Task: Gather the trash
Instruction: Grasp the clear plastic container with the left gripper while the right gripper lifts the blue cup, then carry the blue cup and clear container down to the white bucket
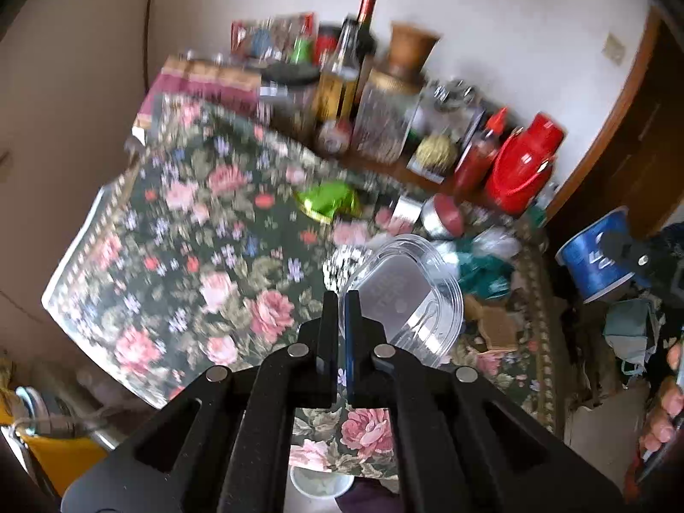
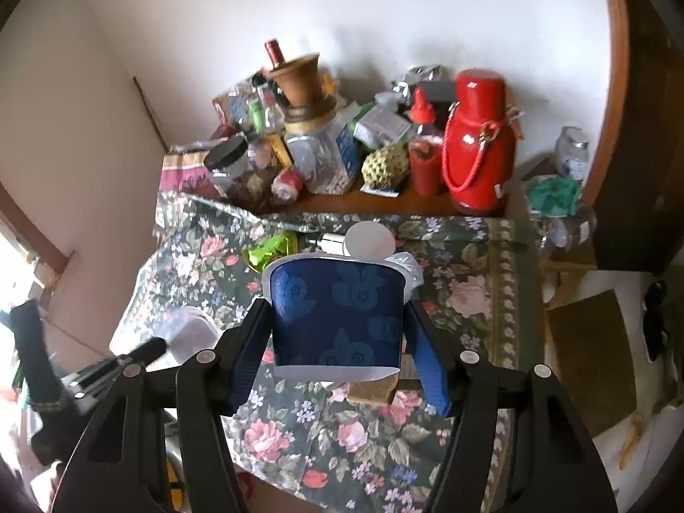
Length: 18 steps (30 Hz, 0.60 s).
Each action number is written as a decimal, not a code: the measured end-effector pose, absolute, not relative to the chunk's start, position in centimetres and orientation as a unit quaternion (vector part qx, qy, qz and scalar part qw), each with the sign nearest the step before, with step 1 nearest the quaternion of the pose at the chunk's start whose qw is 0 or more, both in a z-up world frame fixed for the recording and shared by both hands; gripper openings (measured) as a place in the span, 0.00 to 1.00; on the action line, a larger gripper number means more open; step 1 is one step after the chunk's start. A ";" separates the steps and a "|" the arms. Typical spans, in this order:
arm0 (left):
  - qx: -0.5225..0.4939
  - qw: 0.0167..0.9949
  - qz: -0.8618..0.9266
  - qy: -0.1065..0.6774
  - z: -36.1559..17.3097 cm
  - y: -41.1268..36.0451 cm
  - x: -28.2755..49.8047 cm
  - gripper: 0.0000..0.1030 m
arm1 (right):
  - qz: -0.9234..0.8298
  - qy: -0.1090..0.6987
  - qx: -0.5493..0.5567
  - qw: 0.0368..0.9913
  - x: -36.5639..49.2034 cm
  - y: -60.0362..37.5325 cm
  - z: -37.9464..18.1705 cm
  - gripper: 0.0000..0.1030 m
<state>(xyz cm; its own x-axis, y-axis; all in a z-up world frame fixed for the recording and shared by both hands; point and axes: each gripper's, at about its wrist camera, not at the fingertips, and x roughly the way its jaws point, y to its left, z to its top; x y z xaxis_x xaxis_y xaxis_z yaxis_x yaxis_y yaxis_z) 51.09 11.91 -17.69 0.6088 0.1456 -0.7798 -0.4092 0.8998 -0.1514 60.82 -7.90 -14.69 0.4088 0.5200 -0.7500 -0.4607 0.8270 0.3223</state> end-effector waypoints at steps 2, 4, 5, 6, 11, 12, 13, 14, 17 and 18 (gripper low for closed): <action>-0.155 0.893 0.146 0.397 -16.1 12.0 49.6 0.01 | 0.282 0.450 0.038 0.847 59.6 -8.4 -13.7 0.58; -0.151 0.903 0.129 0.381 -14.7 12.2 47.7 0.01 | 0.271 0.437 0.042 0.856 58.0 -8.7 -12.6 0.58; -0.147 0.908 0.121 0.374 -14.1 12.4 46.7 0.01 | 0.264 0.429 0.041 0.863 57.0 -8.7 -12.0 0.58; -0.142 0.911 0.114 0.370 -13.6 12.5 46.0 0.01 | 0.255 0.420 0.040 0.870 55.8 -8.7 -11.5 0.58; -0.120 0.926 0.078 0.350 -11.8 13.5 40.1 0.01 | 0.223 0.397 0.057 0.889 49.5 -8.3 -9.8 0.57; -0.118 0.927 0.074 0.348 -11.7 13.6 39.2 0.01 | 0.219 0.395 0.060 0.890 48.5 -8.1 -9.7 0.57; -0.115 0.928 0.069 0.346 -11.5 13.8 38.0 0.01 | 0.214 0.391 0.063 0.893 47.1 -8.0 -9.5 0.57; -0.113 0.930 0.063 0.345 -11.4 13.9 36.9 0.01 | 0.211 0.388 0.065 0.895 45.6 -7.8 -9.4 0.57; -0.105 0.934 0.047 0.339 -11.0 14.4 33.1 0.01 | 0.201 0.381 0.072 0.900 41.2 -7.1 -9.4 0.57; -0.104 0.935 0.044 0.338 -10.9 14.6 32.2 0.01 | 0.198 0.380 0.073 0.900 40.2 -7.0 -9.4 0.57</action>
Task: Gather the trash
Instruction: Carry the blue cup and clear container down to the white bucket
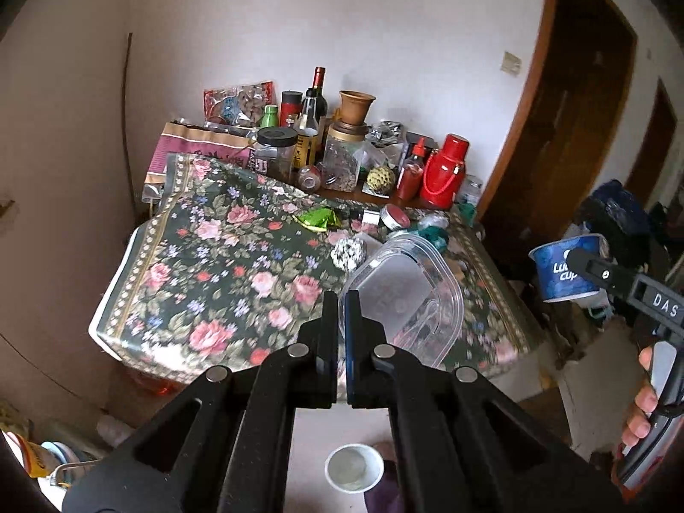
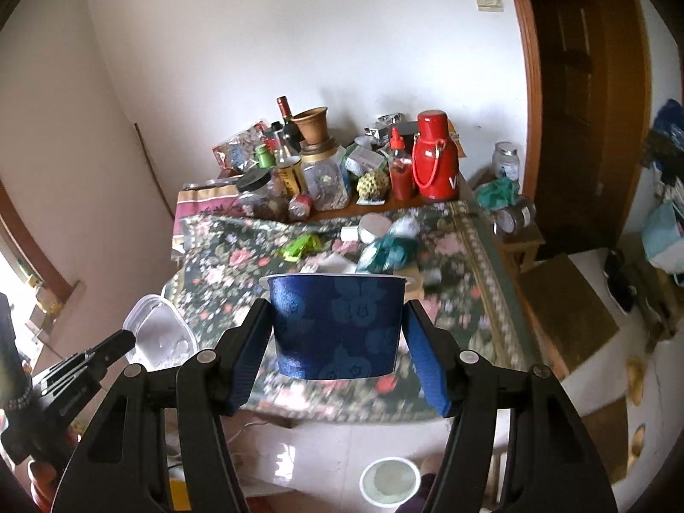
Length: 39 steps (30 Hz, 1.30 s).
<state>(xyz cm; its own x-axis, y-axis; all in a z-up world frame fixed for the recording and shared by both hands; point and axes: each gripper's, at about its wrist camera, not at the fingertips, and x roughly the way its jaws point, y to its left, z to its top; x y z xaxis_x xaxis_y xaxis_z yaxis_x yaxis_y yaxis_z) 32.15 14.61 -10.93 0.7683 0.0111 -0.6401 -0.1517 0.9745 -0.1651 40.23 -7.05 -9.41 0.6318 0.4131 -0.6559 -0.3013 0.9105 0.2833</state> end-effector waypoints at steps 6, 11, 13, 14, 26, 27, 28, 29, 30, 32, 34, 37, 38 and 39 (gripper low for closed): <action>-0.105 0.933 0.015 0.345 -11.2 15.5 26.6 0.01 | 0.176 0.386 0.077 0.902 34.5 -6.3 -10.0 0.57; -0.096 0.921 -0.004 0.377 -12.6 15.1 24.7 0.01 | 0.152 0.414 0.080 0.894 31.3 -6.7 -11.1 0.57; -0.097 0.916 -0.010 0.390 -13.6 14.7 24.2 0.01 | 0.146 0.434 0.077 0.886 30.7 -7.0 -12.0 0.57; -0.098 0.913 -0.013 0.396 -14.0 14.4 24.0 0.01 | 0.144 0.444 0.078 0.881 30.5 -7.2 -12.6 0.57; -0.100 0.867 -0.015 0.488 -24.7 9.7 24.7 0.01 | 0.138 0.545 0.046 0.826 29.9 -9.4 -23.9 0.57; -0.102 0.863 -0.014 0.495 -25.8 9.5 24.9 0.01 | 0.140 0.549 0.042 0.823 29.8 -9.4 -24.7 0.57; -0.105 0.858 -0.012 0.502 -27.4 9.0 25.2 0.01 | 0.143 0.555 0.036 0.818 30.0 -9.6 -26.1 0.57; -0.109 0.855 -0.009 0.508 -28.8 8.8 25.4 0.01 | 0.146 0.561 0.031 0.814 30.2 -9.7 -27.4 0.57; -0.111 0.852 -0.006 0.512 -29.9 8.6 25.6 0.01 | 0.149 0.565 0.027 0.811 30.4 -9.8 -28.3 0.57; -0.113 0.847 0.001 0.519 -32.6 8.1 25.8 0.01 | 0.154 0.573 0.017 0.805 30.9 -9.8 -30.7 0.57; -0.112 0.844 0.013 0.524 -35.6 7.9 26.0 0.01 | 0.162 0.580 0.004 0.798 31.6 -9.7 -33.7 0.57; -0.123 0.836 0.033 0.533 -40.2 8.2 26.1 0.01 | 0.173 0.584 -0.007 0.793 32.4 -9.3 -37.6 0.57; -0.126 0.833 0.040 0.537 -41.8 8.4 26.1 0.01 | 0.176 0.584 -0.011 0.792 32.6 -9.1 -38.6 0.57; -0.129 0.831 0.047 0.539 -43.3 8.6 26.2 0.01 | 0.180 0.583 -0.017 0.792 32.8 -8.9 -40.0 0.57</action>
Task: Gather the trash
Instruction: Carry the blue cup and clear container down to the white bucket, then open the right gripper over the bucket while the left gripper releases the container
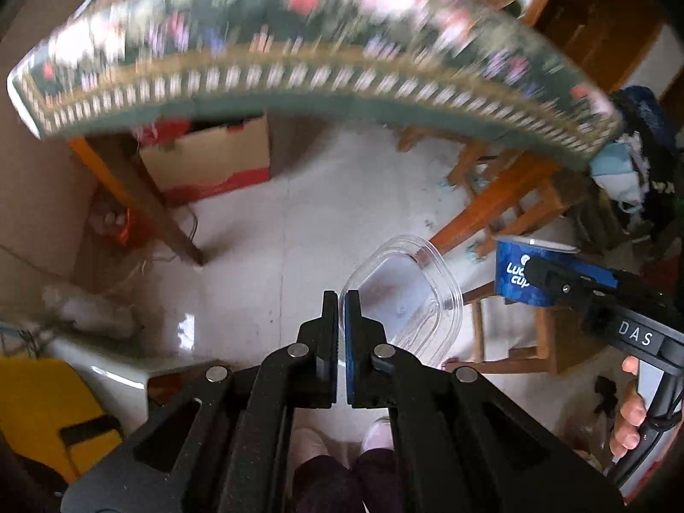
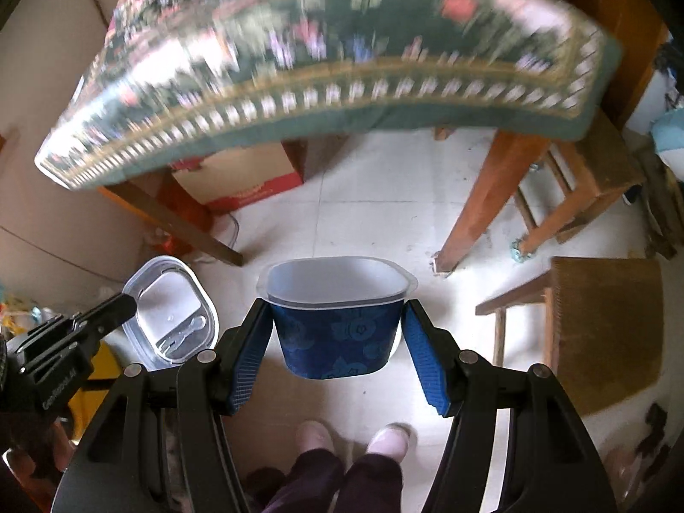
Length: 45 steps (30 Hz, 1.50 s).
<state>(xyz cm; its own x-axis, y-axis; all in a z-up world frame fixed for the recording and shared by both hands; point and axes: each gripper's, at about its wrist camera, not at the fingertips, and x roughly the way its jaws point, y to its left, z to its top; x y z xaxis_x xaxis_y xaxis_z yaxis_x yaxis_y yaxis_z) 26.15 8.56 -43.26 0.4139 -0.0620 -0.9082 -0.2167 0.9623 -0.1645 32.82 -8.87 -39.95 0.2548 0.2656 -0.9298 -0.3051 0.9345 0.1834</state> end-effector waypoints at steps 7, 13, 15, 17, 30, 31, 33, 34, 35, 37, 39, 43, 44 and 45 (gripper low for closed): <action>-0.142 0.817 0.070 0.555 -52.4 9.6 26.1 0.01 | 0.201 0.581 -0.036 0.788 33.2 -7.6 -48.4 0.57; -0.153 0.808 0.081 0.563 -58.8 10.0 26.6 0.01 | 0.232 0.623 0.012 0.747 33.5 -8.2 -55.3 0.58; -0.154 0.807 0.080 0.565 -60.3 9.8 27.0 0.01 | 0.226 0.629 0.011 0.744 33.4 -8.0 -56.6 0.58; -0.153 0.805 0.076 0.568 -61.6 9.3 27.6 0.01 | 0.221 0.631 -0.002 0.743 33.2 -8.0 -57.3 0.58; -0.157 0.770 -0.003 0.618 -66.7 3.6 31.1 0.36 | 0.163 0.638 -0.012 0.752 33.6 -11.4 -59.0 0.58; -0.153 0.771 -0.004 0.619 -66.5 3.4 31.1 0.36 | 0.160 0.638 -0.013 0.753 33.6 -11.7 -58.7 0.58; -0.146 0.771 -0.006 0.620 -65.9 3.1 30.9 0.36 | 0.158 0.637 -0.013 0.755 33.6 -11.9 -58.2 0.58; -0.143 0.772 -0.006 0.620 -65.3 3.0 30.8 0.36 | 0.157 0.636 -0.014 0.756 33.6 -11.9 -58.0 0.58; -0.139 0.773 -0.005 0.619 -64.8 2.9 30.7 0.36 | 0.155 0.635 -0.015 0.757 33.6 -11.9 -57.5 0.58; -0.131 0.776 -0.003 0.617 -63.2 2.9 30.5 0.36 | 0.154 0.631 -0.015 0.760 33.7 -11.8 -56.4 0.58; -0.125 0.778 -0.003 0.615 -61.5 3.1 30.3 0.36 | 0.155 0.628 -0.013 0.763 33.9 -11.7 -55.2 0.58; -0.116 0.790 -0.002 0.603 -56.6 3.4 30.3 0.36 | 0.154 0.619 -0.009 0.770 34.1 -11.4 -52.0 0.58; -0.114 0.793 -0.002 0.599 -55.3 3.5 30.3 0.36 | 0.155 0.617 -0.008 0.772 34.1 -11.4 -51.2 0.58; -0.113 0.796 -0.001 0.595 -54.1 3.6 30.4 0.36 | 0.155 0.613 -0.007 0.775 34.1 -11.3 -50.0 0.58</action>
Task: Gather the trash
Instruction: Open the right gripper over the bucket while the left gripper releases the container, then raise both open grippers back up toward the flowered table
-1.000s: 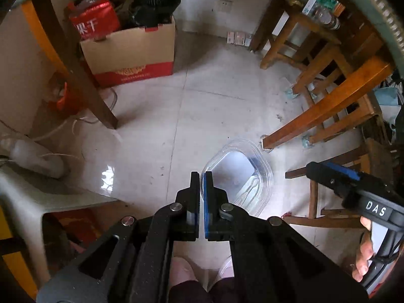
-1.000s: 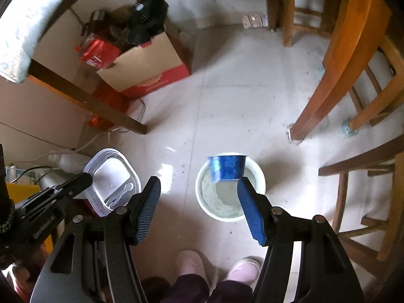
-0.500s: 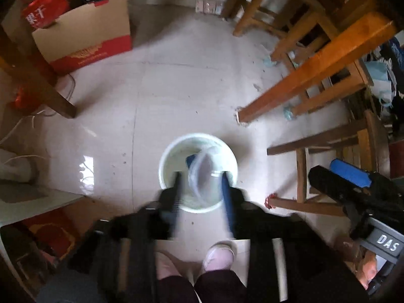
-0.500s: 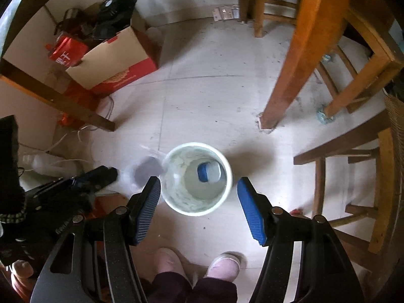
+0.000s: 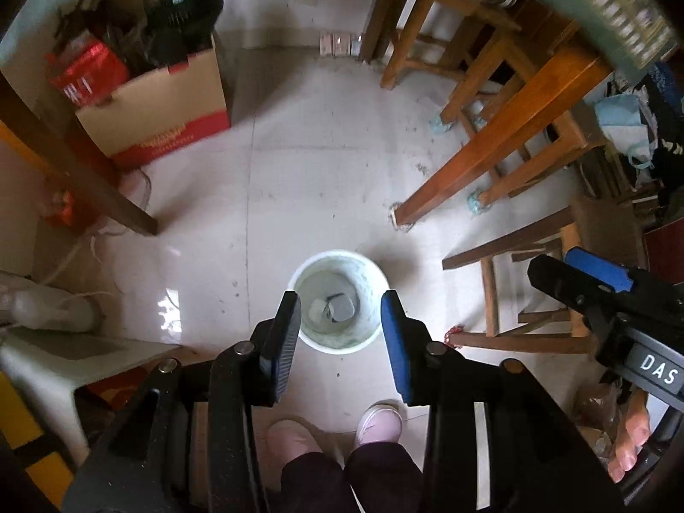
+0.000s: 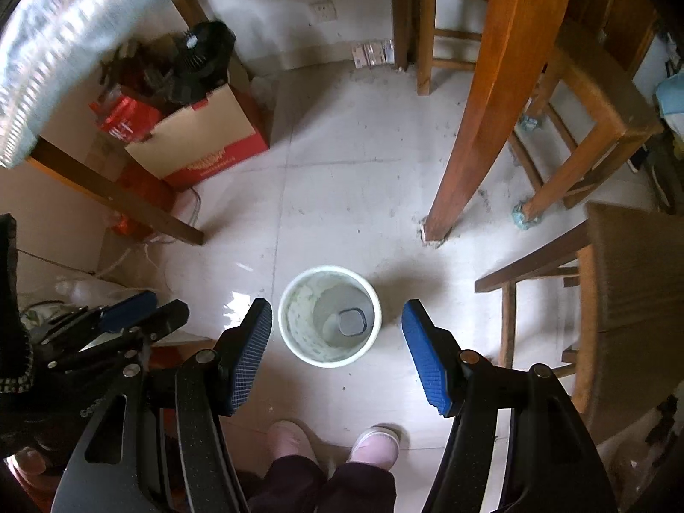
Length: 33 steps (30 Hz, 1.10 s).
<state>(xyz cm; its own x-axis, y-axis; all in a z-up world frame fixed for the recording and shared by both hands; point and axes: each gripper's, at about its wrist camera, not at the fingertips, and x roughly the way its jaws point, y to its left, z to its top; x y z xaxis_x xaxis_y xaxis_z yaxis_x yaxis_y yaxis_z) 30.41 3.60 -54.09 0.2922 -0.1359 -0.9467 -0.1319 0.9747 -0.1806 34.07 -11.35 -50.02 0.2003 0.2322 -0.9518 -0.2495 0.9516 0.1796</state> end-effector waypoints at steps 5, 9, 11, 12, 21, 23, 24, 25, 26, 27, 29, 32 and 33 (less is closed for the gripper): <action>-0.102 0.817 0.003 0.567 -46.0 4.1 30.4 0.36 | 0.159 0.595 -0.005 0.788 34.0 -11.1 -44.3 0.58; -0.098 0.834 0.003 0.542 -39.8 4.2 30.2 0.36 | 0.163 0.574 -0.005 0.802 33.7 -10.7 -38.6 0.58; -0.092 0.844 0.005 0.528 -36.3 4.3 29.8 0.37 | 0.165 0.561 -0.006 0.811 33.5 -10.5 -35.5 0.58; -0.089 0.849 0.005 0.520 -34.6 4.3 29.5 0.37 | 0.167 0.557 -0.005 0.814 33.3 -10.5 -34.5 0.58; -0.093 0.891 -0.001 0.444 -21.7 5.3 26.4 0.38 | 0.173 0.481 -0.005 0.859 31.3 -10.4 -22.0 0.58; -0.093 0.901 -0.006 0.424 -19.0 5.7 25.7 0.38 | 0.168 0.460 -0.003 0.872 30.7 -10.3 -19.1 0.58; -0.091 0.905 -0.007 0.416 -17.7 5.7 25.5 0.38 | 0.167 0.453 -0.001 0.876 30.5 -10.2 -18.0 0.58; -0.088 0.910 -0.010 0.404 -16.3 5.8 25.1 0.39 | 0.166 0.445 0.001 0.880 30.2 -10.2 -16.6 0.58; -0.085 0.916 -0.012 0.393 -15.0 6.0 24.7 0.40 | 0.165 0.438 0.003 0.884 30.0 -10.2 -15.4 0.58; -0.083 0.920 -0.014 0.383 -13.9 6.1 24.3 0.42 | 0.163 0.429 0.005 0.889 29.7 -10.1 -14.2 0.58; -0.078 0.929 -0.019 0.360 -11.7 6.4 23.4 0.44 | 0.156 0.408 0.007 0.899 28.9 -10.1 -12.1 0.58; -0.075 0.940 -0.027 0.331 -8.7 6.8 22.2 0.45 | 0.147 0.382 0.010 0.912 27.9 -9.9 -9.3 0.58; -0.073 0.943 -0.030 0.322 -7.9 7.0 21.8 0.45 | 0.143 0.372 0.011 0.917 27.5 -9.8 -8.4 0.58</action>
<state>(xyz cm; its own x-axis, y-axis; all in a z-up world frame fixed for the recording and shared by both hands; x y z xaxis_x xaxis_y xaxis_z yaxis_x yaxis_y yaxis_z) 21.81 7.02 -7.85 0.7910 -0.1034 -0.6030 0.0088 0.9875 -0.1577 27.47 -9.85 -8.42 0.6826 0.2709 -0.6788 -0.2551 0.9587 0.1261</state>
